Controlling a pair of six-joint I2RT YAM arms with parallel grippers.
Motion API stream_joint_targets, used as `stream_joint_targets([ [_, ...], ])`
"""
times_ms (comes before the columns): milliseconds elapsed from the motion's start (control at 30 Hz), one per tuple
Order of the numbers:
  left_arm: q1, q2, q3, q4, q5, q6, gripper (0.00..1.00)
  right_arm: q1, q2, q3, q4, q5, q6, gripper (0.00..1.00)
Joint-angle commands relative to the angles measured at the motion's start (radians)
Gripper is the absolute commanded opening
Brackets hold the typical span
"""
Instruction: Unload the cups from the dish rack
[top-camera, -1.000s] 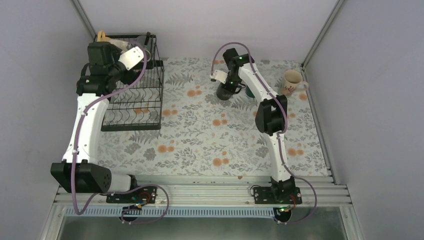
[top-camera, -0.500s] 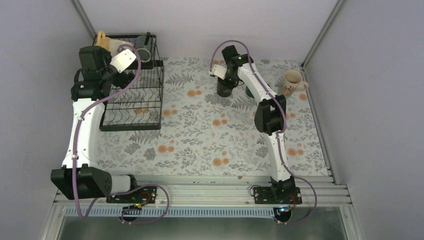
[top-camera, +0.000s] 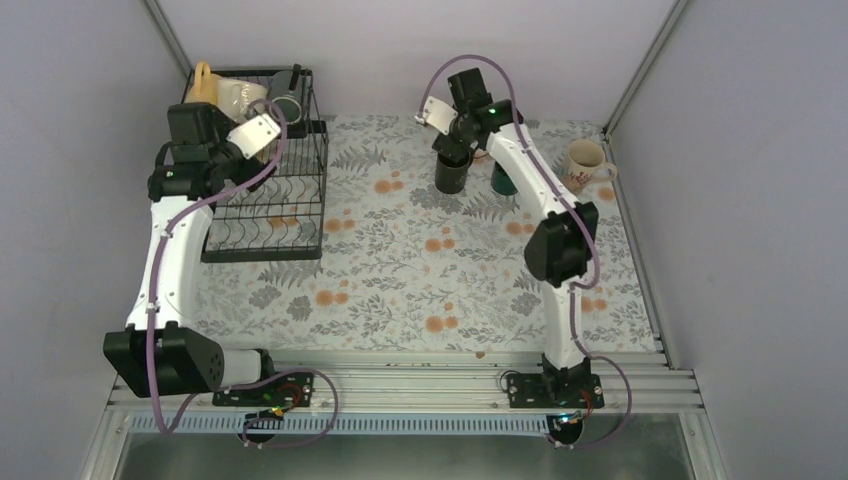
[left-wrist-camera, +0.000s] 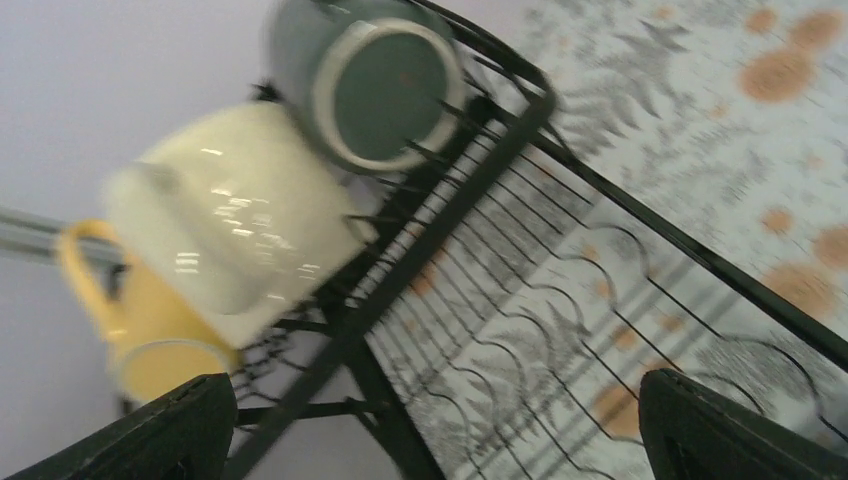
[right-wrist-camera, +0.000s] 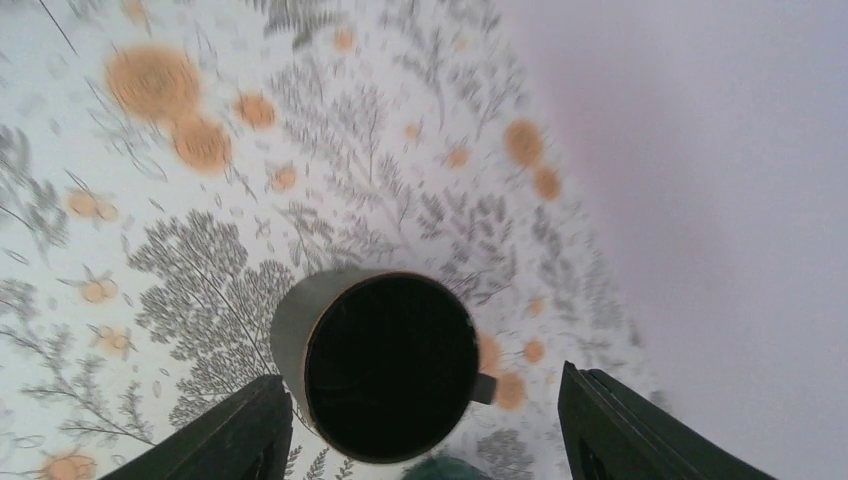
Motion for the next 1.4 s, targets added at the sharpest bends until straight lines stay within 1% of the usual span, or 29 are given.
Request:
stream_joint_targets([
  [0,0.004,0.027,-0.059,-0.198,0.100,0.164,1.00,0.050,-0.164,-0.062,0.057,-0.045,0.035,0.70],
  [67,0.017,0.022,-0.118,-0.282,0.117,0.302,1.00,0.055,-0.208,-0.096,0.043,-0.087,0.044,0.70],
  [133,0.053,-0.013,-0.208,-0.299,0.137,0.462,1.00,0.057,-0.249,-0.122,0.026,-0.151,0.054,0.70],
  [167,0.066,-0.029,-0.273,-0.277,0.119,0.529,1.00,0.057,-0.265,-0.134,0.013,-0.179,0.055,0.69],
  [233,0.074,-0.053,-0.356,-0.181,0.055,0.577,1.00,0.057,-0.312,-0.163,0.002,-0.235,0.066,0.68],
  [267,0.077,-0.050,-0.377,-0.142,0.026,0.585,0.96,0.057,-0.332,-0.180,0.004,-0.258,0.070,0.66],
  [333,0.081,-0.010,-0.381,-0.091,-0.003,0.571,0.77,0.057,-0.367,-0.213,0.007,-0.296,0.080,0.62],
  [400,0.093,0.047,-0.351,-0.081,0.009,0.549,0.57,0.057,-0.392,-0.239,0.008,-0.318,0.090,0.59],
  [433,0.099,0.075,-0.336,-0.084,0.018,0.539,0.50,0.056,-0.400,-0.253,0.008,-0.323,0.091,0.59],
  [500,0.100,0.118,-0.323,-0.075,0.025,0.523,0.40,0.057,-0.418,-0.275,0.013,-0.321,0.091,0.59],
  [533,0.101,0.133,-0.324,-0.064,0.024,0.522,0.32,0.057,-0.424,-0.287,0.018,-0.316,0.092,0.59],
  [600,0.101,0.160,-0.340,-0.034,0.014,0.527,0.06,0.056,-0.438,-0.314,0.029,-0.302,0.088,0.60],
  [633,0.101,0.170,-0.352,-0.014,0.005,0.530,0.03,0.057,-0.444,-0.325,0.034,-0.297,0.086,0.60],
  [800,0.100,0.227,-0.384,0.012,-0.013,0.553,0.02,0.055,-0.469,-0.361,0.051,-0.296,0.091,0.61],
  [967,0.099,0.270,-0.372,-0.052,-0.024,0.564,0.02,0.055,-0.481,-0.386,0.061,-0.294,0.098,0.61],
  [1167,0.099,0.258,-0.437,-0.044,-0.062,0.600,0.02,0.054,-0.480,-0.398,0.069,-0.298,0.102,0.61],
  [1367,0.091,0.203,-0.509,-0.097,-0.093,0.662,0.02,0.055,-0.474,-0.395,0.065,-0.293,0.102,0.61],
])
